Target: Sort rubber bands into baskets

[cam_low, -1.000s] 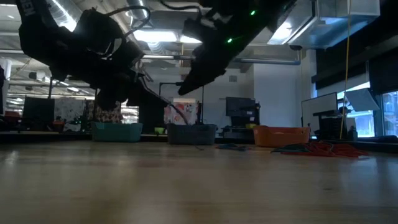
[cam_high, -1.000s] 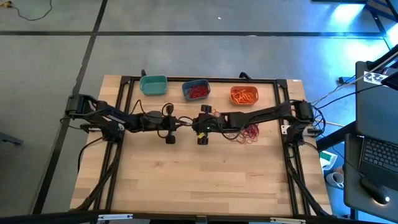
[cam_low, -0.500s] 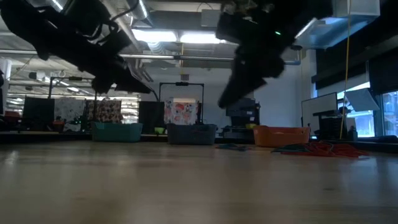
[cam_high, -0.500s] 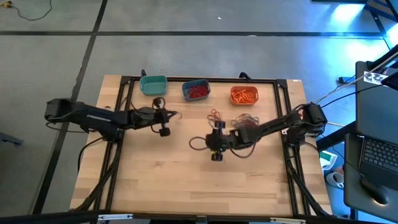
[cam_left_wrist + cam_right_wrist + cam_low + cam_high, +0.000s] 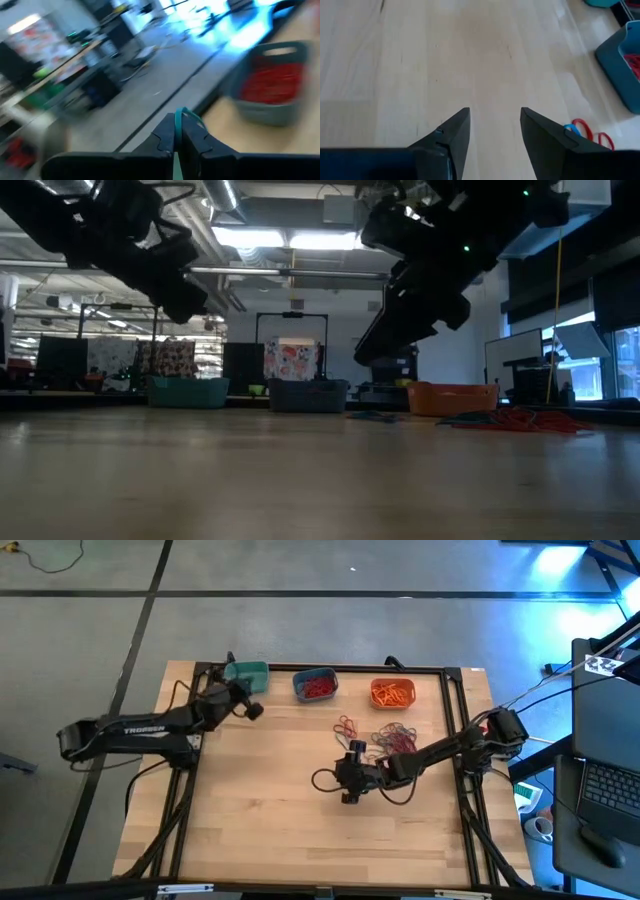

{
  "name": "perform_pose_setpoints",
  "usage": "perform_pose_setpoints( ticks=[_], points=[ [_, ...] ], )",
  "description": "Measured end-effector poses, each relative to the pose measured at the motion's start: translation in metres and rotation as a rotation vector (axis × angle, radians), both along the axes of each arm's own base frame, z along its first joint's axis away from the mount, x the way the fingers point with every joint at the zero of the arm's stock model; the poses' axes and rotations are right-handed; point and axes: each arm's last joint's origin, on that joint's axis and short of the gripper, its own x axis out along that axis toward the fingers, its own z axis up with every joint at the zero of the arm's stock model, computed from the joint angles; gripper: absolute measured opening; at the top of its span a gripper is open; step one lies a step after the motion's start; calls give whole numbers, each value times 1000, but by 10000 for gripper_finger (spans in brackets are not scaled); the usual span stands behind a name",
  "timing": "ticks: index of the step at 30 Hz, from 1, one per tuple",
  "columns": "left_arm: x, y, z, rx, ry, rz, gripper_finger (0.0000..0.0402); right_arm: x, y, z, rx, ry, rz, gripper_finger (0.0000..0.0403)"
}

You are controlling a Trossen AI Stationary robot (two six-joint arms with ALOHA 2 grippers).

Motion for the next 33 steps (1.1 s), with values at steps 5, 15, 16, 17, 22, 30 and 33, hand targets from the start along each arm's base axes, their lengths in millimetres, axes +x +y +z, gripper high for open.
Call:
perform_pose_setpoints(
  ticks=[5, 15, 16, 17, 22, 30, 33],
  points=[
    [-17, 25, 3, 21, -31, 176, 5, 0, -1, 0, 4, 4, 5, 174],
    [-31, 52, -9, -100, -123, 222, 47, 0, -1, -1, -3, 9, 12, 174],
    [-31, 54, -12, -114, -114, 232, 56, 0, -1, -1, -3, 9, 12, 174],
    [-31, 56, -16, -129, -97, 242, 67, 0, -1, -1, -3, 8, 12, 174],
    [-27, 67, -15, -290, -1, 302, 120, 0, -1, -1, -7, 11, 15, 174],
    [9, 54, 17, -449, -81, 44, 147, 0, -1, -2, -11, 21, 16, 174],
    [28, 39, 21, -466, -134, -167, 147, 0, -1, -2, -11, 22, 16, 174]
  ],
)
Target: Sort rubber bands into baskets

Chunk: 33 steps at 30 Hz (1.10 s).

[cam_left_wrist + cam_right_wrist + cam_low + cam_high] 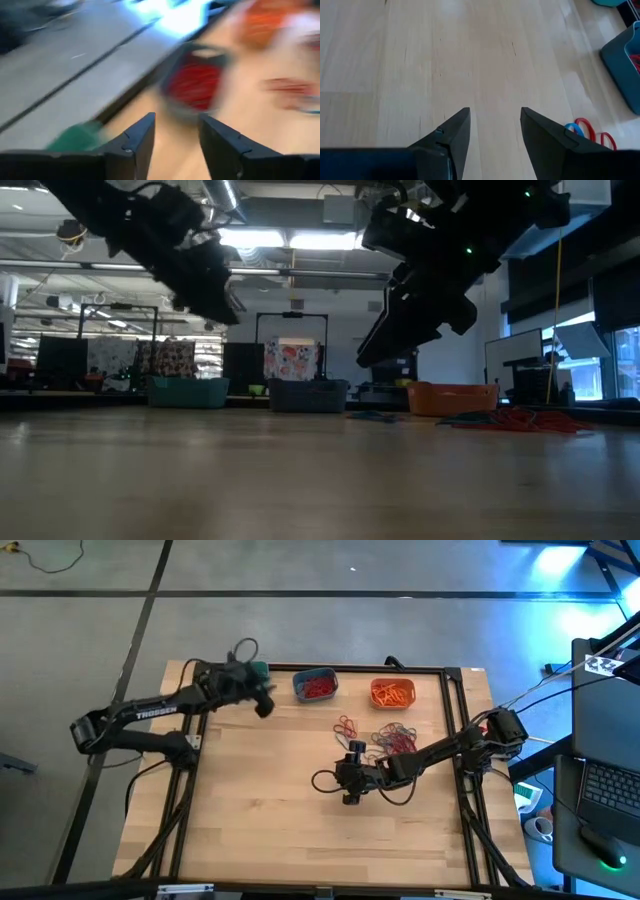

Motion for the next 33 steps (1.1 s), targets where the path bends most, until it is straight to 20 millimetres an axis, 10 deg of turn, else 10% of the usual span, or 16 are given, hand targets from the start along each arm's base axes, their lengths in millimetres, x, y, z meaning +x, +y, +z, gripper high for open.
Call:
perform_pose_setpoints(
  ticks=[11, 21, 33],
  points=[
    [74, -45, -37, -27, -54, -368, 147, -12, -7, -7, -91, 97, -135, 174],
    [140, -38, -71, -127, 94, -392, 147, -30, -25, -24, -108, 163, -330, 174],
    [150, -47, -84, -172, 216, -424, 148, -25, -78, -48, 187, -26, -477, 174]
  ],
)
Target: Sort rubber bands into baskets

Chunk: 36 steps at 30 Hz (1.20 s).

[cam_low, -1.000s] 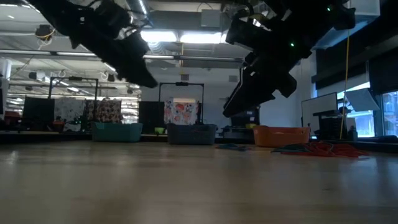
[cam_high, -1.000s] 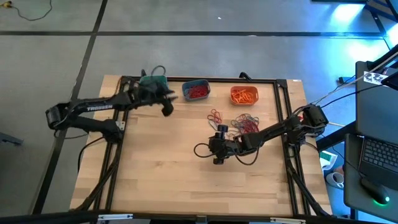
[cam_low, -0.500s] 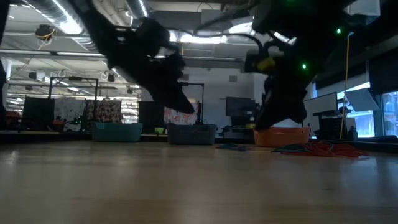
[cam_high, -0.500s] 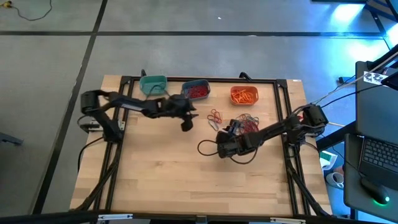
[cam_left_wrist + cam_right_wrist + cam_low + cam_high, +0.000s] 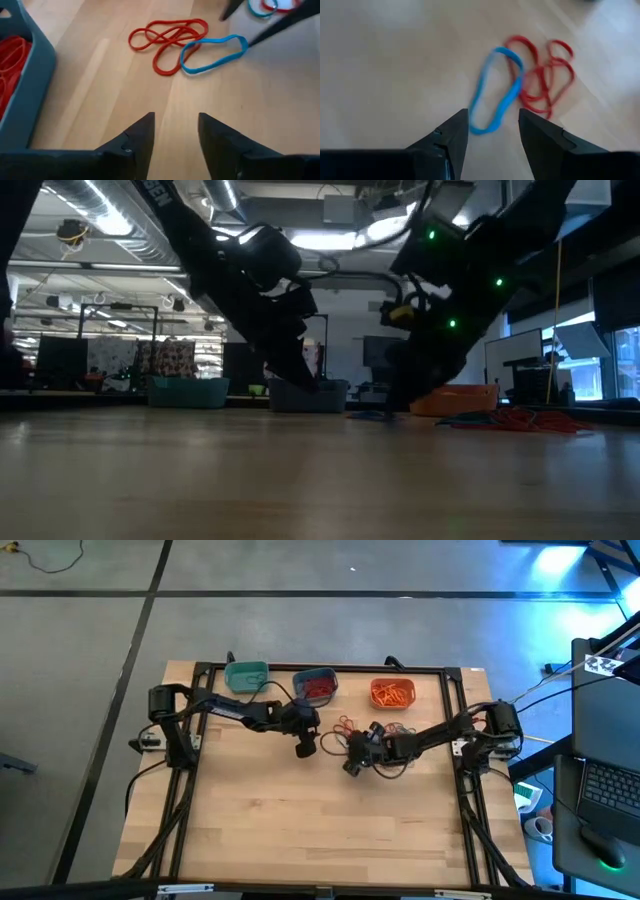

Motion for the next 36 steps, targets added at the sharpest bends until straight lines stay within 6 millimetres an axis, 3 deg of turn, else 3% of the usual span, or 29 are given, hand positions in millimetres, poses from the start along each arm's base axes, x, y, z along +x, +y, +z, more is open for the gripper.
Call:
perform_pose_setpoints(
  ticks=[5, 11, 13, 19, 25, 36],
  points=[
    [-1, -3, -1, 8, 23, -18, 148, -7, -8, -8, 32, 16, -40, 149],
    [1, -8, -1, 17, 25, -44, 147, -8, -7, -9, 43, 27, -2, 30],
    [1, -12, -1, 28, 28, -67, 147, -8, -6, -9, 34, 32, 16, 9],
    [2, -27, -3, 90, 59, -184, 147, -5, -5, -8, 56, 19, 81, 14],
    [-2, -31, -7, 64, 119, -186, 147, -4, -3, -8, 45, 23, 109, 8],
    [6, -51, -3, 183, 69, -351, 147, 8, 41, 6, -132, -98, 414, 2]
  ],
)
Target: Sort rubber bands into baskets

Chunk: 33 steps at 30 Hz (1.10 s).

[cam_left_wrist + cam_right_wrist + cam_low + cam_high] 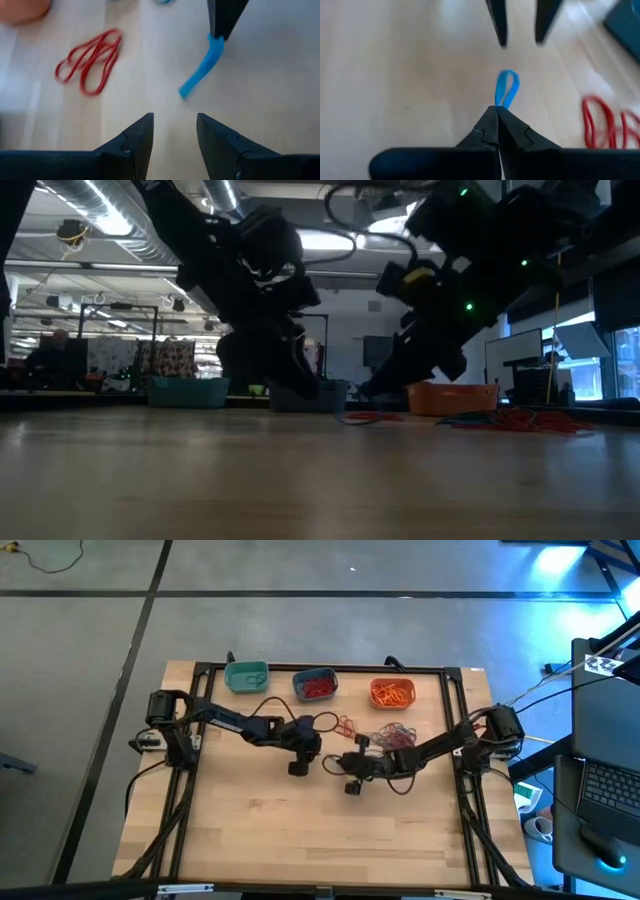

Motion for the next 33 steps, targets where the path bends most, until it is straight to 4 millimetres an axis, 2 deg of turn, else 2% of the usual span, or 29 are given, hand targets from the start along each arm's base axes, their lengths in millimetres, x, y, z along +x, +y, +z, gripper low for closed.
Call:
perform_pose_setpoints(
  ticks=[4, 15, 18, 24, 33],
  points=[
    [4, -12, 3, 16, -41, -50, 147, 0, 9, 2, -19, -16, 44, 2],
    [8, -31, 6, -39, -94, -104, 147, 4, 9, 6, -21, -65, 63, 1],
    [10, -33, 9, -110, -135, -117, 147, 6, 9, 8, -20, -97, 67, 1],
    [12, -32, 11, -216, -172, -18, 147, 6, 9, 9, -34, -94, 74, 1],
    [13, -37, 10, -132, -176, -111, 145, 8, 11, 12, -16, -138, 96, 1]
  ],
)
